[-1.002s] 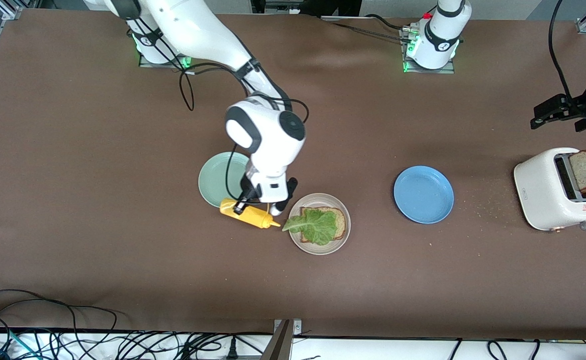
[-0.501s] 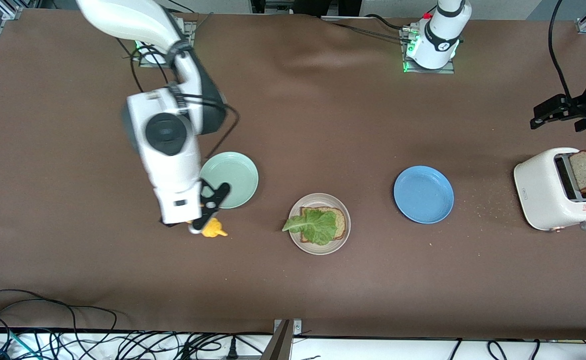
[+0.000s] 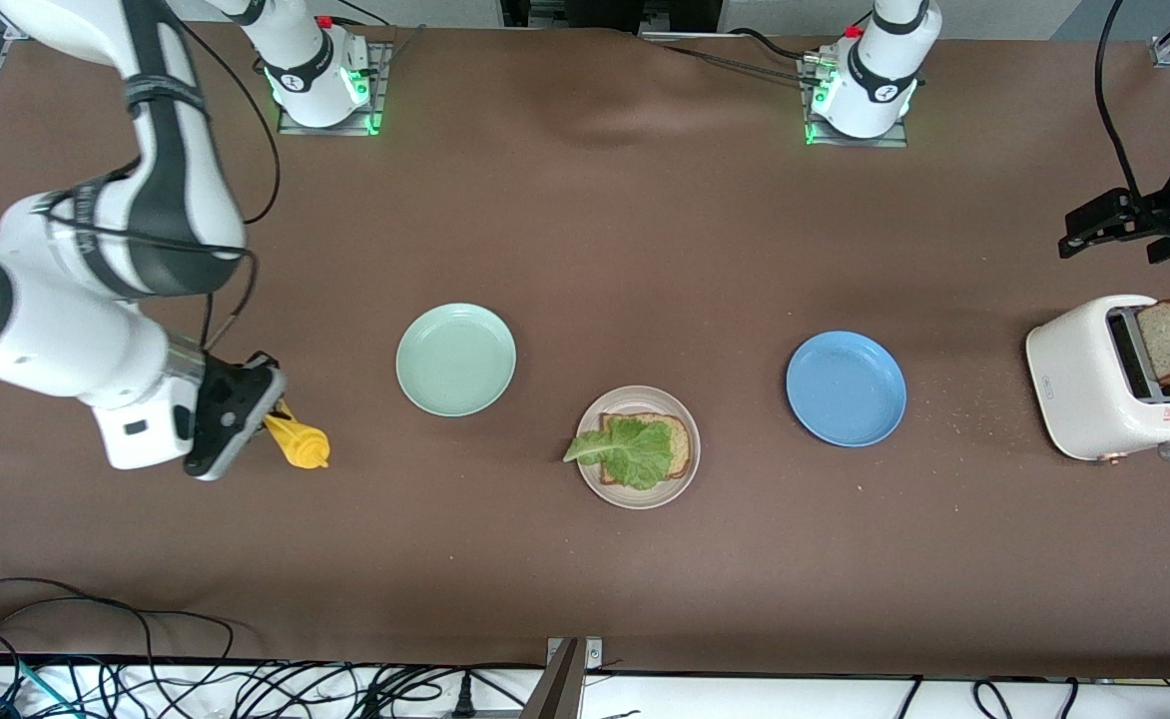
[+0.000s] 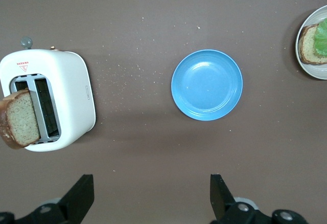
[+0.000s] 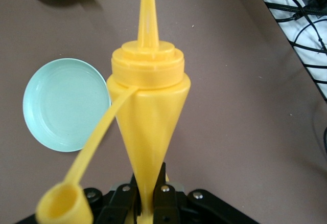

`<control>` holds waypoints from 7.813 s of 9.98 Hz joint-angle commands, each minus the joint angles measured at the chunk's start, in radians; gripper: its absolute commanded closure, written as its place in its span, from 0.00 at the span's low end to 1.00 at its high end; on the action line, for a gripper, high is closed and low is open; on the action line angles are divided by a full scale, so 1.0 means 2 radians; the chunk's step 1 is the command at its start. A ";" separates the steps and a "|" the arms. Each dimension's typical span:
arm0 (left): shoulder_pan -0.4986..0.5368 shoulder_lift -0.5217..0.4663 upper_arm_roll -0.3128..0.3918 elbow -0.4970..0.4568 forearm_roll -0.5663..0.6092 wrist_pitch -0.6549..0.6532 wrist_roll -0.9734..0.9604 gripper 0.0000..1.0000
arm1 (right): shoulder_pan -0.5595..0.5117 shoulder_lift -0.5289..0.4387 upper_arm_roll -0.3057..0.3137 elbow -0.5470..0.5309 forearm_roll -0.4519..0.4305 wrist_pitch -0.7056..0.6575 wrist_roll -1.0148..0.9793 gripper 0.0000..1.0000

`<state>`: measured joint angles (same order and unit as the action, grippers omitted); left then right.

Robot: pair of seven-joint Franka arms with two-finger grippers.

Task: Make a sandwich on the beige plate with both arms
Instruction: 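Carry the yellow bottle back to its starting spot, then set the yellow bottle down on the table with the right gripper, then open the right gripper and withdraw it from the bottle, then lower the left gripper onto the bread slice in the toaster and close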

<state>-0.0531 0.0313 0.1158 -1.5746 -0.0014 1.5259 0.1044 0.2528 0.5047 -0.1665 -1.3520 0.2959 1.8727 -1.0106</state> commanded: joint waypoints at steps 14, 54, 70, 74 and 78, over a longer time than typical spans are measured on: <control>0.001 0.004 0.000 0.012 -0.007 -0.010 0.009 0.00 | -0.183 -0.036 -0.017 -0.327 0.392 -0.038 -0.602 1.00; 0.000 0.004 0.000 0.012 -0.006 -0.010 0.008 0.00 | -0.238 -0.093 -0.010 -0.042 0.018 -0.171 -0.124 0.08; 0.214 0.187 0.021 0.053 0.045 0.083 0.082 0.00 | -0.149 -0.209 0.088 -0.128 -0.153 -0.096 0.564 0.00; 0.231 0.194 0.020 0.031 0.023 0.124 0.092 0.00 | -0.149 -0.203 0.087 -0.126 -0.153 -0.096 0.564 0.00; 0.237 0.193 0.020 0.030 -0.039 0.144 0.072 0.00 | -0.151 -0.196 0.083 -0.126 -0.152 -0.095 0.564 0.00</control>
<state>0.4121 0.4270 0.1629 -1.5056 -0.0353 1.7962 0.2627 -0.0483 0.1299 0.0000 -1.5775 0.0088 1.6708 0.1042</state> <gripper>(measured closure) 0.000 0.000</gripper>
